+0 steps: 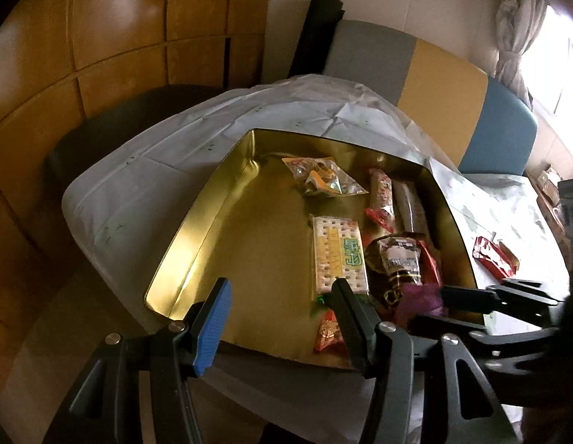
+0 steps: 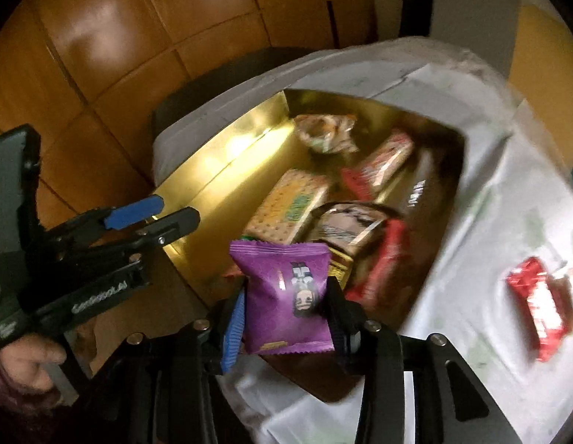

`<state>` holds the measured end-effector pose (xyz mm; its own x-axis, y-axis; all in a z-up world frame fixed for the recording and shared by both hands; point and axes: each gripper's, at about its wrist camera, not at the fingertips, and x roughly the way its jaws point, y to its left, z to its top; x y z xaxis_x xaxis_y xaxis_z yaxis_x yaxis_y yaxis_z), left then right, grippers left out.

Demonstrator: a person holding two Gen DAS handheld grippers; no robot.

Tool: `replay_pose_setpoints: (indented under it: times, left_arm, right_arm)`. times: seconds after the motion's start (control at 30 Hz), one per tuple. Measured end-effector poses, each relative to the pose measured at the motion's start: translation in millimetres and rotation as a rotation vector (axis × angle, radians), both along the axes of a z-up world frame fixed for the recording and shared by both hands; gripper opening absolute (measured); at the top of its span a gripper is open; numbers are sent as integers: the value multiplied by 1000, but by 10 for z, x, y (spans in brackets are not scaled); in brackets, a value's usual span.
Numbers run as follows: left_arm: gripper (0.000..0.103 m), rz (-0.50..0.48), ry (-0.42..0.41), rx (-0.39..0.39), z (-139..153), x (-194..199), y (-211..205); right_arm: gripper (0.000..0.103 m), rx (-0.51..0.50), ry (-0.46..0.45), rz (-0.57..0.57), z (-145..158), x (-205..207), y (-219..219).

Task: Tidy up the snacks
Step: 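Carry the purple pack into the gold tray with the right gripper, then open the right gripper to release the purple pack and withdraw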

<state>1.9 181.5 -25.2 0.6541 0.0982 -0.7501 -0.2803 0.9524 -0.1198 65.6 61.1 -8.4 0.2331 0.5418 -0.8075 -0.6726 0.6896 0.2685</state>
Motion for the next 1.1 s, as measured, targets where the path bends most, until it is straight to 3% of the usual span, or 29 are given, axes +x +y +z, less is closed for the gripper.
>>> replay_pose_setpoints:
  times: [0.17, 0.27, 0.53, 1.1]
  left_arm:
    - [57, -10, 5, 0, -28, 21, -30]
    - [57, -19, 8, -2, -30, 31, -68]
    - [57, -31, 2, 15, 17, 8, -117]
    - [57, -63, -11, 44, 111, -21, -257]
  right_arm:
    - [48, -15, 2, 3, -104, -34, 3]
    - [28, -30, -32, 12, -86, -88, -8]
    - [28, -54, -30, -5, -189, -64, 54]
    - [28, 26, -81, -79, 72, -214, -314]
